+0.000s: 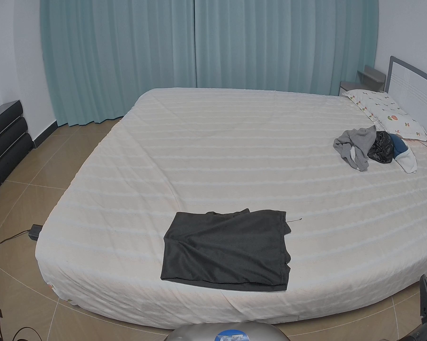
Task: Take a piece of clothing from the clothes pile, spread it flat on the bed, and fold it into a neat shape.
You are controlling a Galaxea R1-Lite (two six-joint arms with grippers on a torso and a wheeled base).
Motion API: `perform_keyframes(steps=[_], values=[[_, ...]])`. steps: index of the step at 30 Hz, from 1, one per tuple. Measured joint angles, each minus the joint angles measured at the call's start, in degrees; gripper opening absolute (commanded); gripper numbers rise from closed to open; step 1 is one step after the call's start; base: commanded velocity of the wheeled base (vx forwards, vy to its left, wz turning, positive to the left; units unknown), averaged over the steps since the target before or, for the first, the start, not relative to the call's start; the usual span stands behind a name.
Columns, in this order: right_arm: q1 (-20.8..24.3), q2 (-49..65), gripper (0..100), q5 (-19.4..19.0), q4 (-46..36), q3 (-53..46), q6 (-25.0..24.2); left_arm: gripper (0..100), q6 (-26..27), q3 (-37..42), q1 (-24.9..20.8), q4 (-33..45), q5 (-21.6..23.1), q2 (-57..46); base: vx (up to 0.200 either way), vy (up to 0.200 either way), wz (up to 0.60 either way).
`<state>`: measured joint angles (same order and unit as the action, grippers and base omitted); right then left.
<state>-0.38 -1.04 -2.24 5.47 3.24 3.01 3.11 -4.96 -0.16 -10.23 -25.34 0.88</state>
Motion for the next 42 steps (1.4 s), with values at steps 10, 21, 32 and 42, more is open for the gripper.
perform_keyframes(steps=[10,21,32,42], values=[[0.11,0.35,100,-3.12,-1.43,-2.17,0.79,100,1.21,3.82,0.09,2.97,7.07,-0.26,0.000,0.000,0.00],[0.07,0.35,100,0.35,-6.13,-2.26,-2.01,100,1.57,3.95,0.09,6.33,14.31,-0.26,0.000,0.000,0.00],[0.05,0.35,100,0.13,-5.47,-2.23,0.60,100,-2.02,3.95,0.06,6.68,18.90,-0.24,0.000,0.000,0.00],[0.02,0.30,100,0.00,-5.45,-2.23,-0.17,100,-2.46,3.95,0.06,7.34,20.68,-0.22,0.000,0.000,0.00]])
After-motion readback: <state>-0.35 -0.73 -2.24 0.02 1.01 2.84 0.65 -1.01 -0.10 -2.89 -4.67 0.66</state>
